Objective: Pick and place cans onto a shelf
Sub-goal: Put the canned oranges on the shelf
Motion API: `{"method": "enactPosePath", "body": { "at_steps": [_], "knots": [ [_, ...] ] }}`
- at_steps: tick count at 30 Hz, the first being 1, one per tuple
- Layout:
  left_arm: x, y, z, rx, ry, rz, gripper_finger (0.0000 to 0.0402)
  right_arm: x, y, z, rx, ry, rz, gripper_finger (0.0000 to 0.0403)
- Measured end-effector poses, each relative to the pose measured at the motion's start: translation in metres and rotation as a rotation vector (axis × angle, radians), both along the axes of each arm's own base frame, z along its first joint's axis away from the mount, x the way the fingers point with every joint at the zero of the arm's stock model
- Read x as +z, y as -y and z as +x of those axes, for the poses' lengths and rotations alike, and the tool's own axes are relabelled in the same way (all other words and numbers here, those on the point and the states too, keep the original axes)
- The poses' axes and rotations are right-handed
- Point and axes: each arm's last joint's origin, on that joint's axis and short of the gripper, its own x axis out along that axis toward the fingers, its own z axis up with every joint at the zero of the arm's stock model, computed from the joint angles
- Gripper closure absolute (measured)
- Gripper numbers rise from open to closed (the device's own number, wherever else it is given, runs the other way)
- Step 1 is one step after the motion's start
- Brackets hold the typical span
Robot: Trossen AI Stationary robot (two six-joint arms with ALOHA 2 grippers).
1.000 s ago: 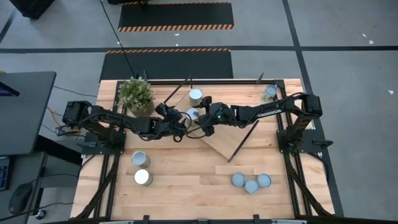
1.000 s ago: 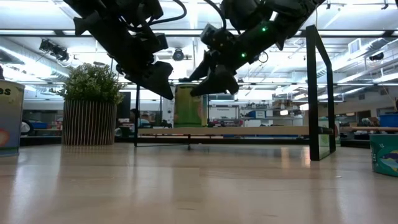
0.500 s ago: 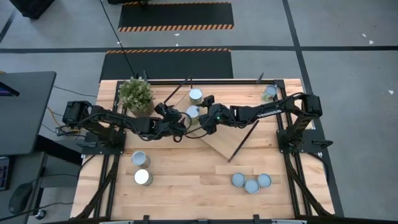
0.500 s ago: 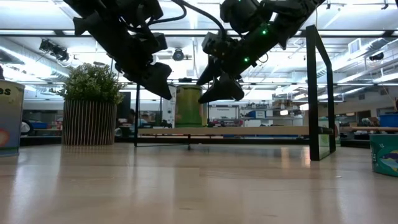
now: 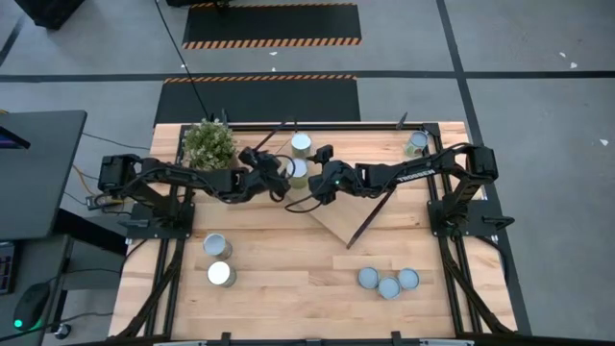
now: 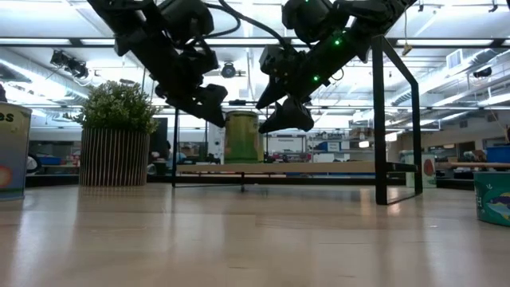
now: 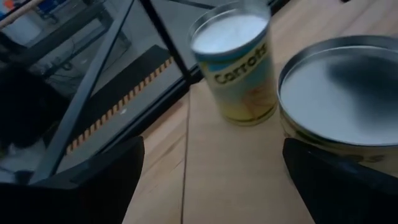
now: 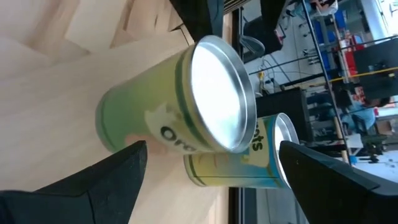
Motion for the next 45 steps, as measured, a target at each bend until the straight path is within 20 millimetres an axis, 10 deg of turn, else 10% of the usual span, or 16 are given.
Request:
{"method": "enactPosePath", "body": {
  "at_steps": [30,45],
  "knots": [
    [-0.004,0.031,-0.001,-0.088,-0.050,0.000,0.0013,0.006,0.014,0.002,0.001,0.074,0.009,0.0030],
    [0.010,0.050,-0.023,-0.093,-0.067,-0.044,0.0013,0.008,-0.012,0.007,0.040,0.119,0.017,0.0030]
  ]
}}
